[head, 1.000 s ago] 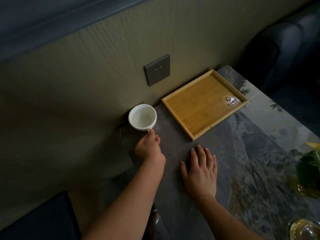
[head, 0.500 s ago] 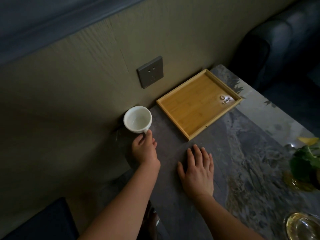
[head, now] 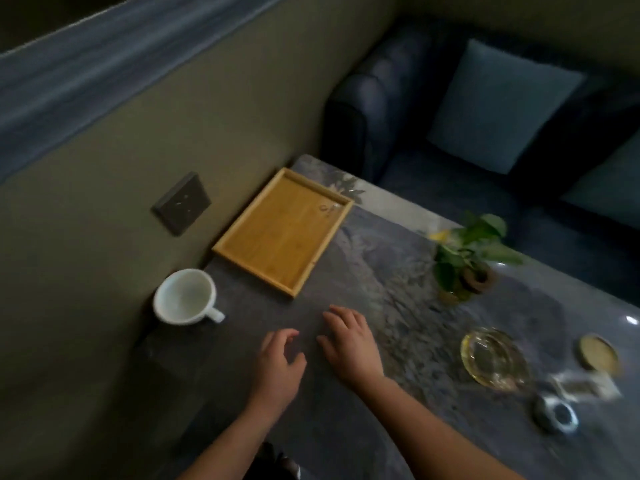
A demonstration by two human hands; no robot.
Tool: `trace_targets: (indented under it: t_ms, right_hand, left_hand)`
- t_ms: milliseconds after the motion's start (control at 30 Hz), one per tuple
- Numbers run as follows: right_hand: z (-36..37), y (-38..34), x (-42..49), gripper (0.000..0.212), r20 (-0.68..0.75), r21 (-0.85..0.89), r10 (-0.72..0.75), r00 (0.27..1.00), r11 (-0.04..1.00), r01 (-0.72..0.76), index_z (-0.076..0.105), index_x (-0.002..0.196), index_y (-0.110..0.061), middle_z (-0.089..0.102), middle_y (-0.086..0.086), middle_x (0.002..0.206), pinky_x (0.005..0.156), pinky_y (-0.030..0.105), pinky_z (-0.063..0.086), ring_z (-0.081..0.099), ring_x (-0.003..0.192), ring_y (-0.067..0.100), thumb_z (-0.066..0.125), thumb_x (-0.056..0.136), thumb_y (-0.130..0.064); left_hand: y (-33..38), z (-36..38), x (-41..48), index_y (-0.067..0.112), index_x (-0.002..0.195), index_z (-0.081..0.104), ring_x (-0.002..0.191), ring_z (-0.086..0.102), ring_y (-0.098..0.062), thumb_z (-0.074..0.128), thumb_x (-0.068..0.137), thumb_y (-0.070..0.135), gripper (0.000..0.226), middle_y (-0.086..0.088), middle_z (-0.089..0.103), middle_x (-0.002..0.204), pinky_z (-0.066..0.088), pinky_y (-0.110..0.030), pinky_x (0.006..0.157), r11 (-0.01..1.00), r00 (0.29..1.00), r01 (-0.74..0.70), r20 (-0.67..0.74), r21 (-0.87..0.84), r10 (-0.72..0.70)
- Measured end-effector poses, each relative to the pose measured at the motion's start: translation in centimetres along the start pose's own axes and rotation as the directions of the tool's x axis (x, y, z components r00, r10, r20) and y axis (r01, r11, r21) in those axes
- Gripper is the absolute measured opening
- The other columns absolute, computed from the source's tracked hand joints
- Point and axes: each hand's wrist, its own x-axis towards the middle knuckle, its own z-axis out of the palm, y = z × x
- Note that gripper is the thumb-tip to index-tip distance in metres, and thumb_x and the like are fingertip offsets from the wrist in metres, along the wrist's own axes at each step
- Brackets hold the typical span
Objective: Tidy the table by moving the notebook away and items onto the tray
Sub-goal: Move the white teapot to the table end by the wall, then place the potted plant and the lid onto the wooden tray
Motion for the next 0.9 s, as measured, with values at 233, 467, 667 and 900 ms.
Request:
trace_targets:
  t_ms: [233,467,667,900]
  right_hand:
    - [-3.3,5.1,-7.5,0.039,-0.238,0.179,0.325,0.915,0.941,-0.288,0.061,0.126,-0.022,0.062,-0.002,0.121,0.101,0.030,0.041,0.053,0.113,0.021,0.061,0.089,-0.036]
    - [-6.0,11.8,-14.0,0.038,-0.295,0.322,0.558,0.776,0.822,-0.469,0.061,0.126,-0.022,0.062,-0.004,0.120,0.099,0.029,0.042,0.052,0.117,0.018,0.063,0.090,-0.035]
    - [-9.2,18.8,-18.4,0.029,-0.370,0.458,0.718,0.590,0.693,-0.556,0.068,0.114,-0.016,0.068,0.002,0.107,0.087,0.034,0.048,0.061,0.104,0.023,0.070,0.086,-0.023]
    - [-15.3,28.2,-19.2,0.007,-0.467,0.528,0.789,0.400,0.612,-0.589,0.069,0.092,-0.012,0.065,0.006,0.089,0.072,0.037,0.046,0.061,0.086,0.028,0.067,0.088,-0.017]
  left_hand:
    - [5.0,3.0,0.8,0.008,0.110,0.067,0.104,0.060,-0.029,0.073,0.074,0.003,0.037,-0.011,0.063,0.109,0.047,-0.043,0.097,0.958,0.925,-0.260,0.315,0.118,0.212]
    - [9.8,8.4,0.5,0.015,0.112,0.066,0.104,0.059,-0.022,0.071,0.078,0.008,0.034,-0.004,0.062,0.108,0.045,-0.034,0.091,0.928,0.860,-0.351,0.435,0.128,0.265]
    - [12.9,14.1,0.9,0.016,0.115,0.064,0.095,0.061,-0.019,0.078,0.076,0.014,0.042,-0.004,0.063,0.104,0.042,-0.027,0.081,0.956,0.872,-0.276,0.446,0.101,0.204]
    - [16.7,20.7,4.6,0.006,0.125,0.054,0.111,0.060,-0.031,0.084,0.073,0.030,0.065,-0.015,0.062,0.126,0.046,-0.040,0.094,0.997,0.947,-0.033,0.321,0.076,0.007]
